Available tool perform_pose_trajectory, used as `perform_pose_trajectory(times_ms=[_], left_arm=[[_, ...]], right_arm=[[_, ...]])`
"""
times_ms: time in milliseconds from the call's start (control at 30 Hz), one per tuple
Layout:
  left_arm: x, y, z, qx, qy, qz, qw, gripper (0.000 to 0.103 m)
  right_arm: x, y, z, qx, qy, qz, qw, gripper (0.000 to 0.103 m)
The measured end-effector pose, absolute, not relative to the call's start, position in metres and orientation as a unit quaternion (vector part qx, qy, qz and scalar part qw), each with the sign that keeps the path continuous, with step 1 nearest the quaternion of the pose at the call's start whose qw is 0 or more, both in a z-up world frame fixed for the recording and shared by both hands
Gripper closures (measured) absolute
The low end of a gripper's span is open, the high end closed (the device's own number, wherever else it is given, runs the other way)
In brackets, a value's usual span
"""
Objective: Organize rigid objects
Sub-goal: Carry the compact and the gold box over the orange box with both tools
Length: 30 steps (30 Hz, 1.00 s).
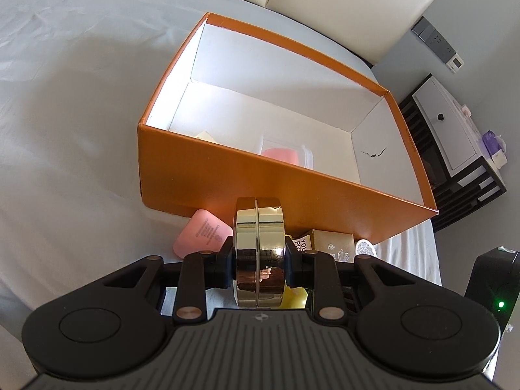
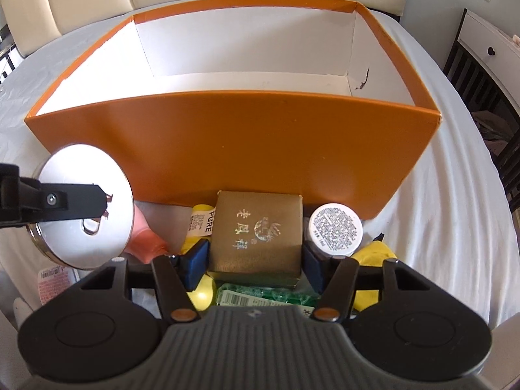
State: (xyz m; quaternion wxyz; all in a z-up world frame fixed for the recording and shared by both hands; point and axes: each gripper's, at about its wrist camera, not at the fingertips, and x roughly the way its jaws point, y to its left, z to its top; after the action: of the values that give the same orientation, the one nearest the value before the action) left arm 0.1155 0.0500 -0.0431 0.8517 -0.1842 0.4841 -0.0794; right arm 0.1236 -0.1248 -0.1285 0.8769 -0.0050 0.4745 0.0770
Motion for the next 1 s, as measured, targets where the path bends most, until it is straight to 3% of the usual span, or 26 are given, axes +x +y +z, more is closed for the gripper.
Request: perform_pose_trajectory(times_ms=[1000], left_arm=[[0.116, 0.077, 0.039, -0.240, 0.384, -0.103, 0.886, 0.072]], right_arm=[[0.086, -0.165, 0.002, 0.049, 0.328, 0.145, 0.932, 0.044]])
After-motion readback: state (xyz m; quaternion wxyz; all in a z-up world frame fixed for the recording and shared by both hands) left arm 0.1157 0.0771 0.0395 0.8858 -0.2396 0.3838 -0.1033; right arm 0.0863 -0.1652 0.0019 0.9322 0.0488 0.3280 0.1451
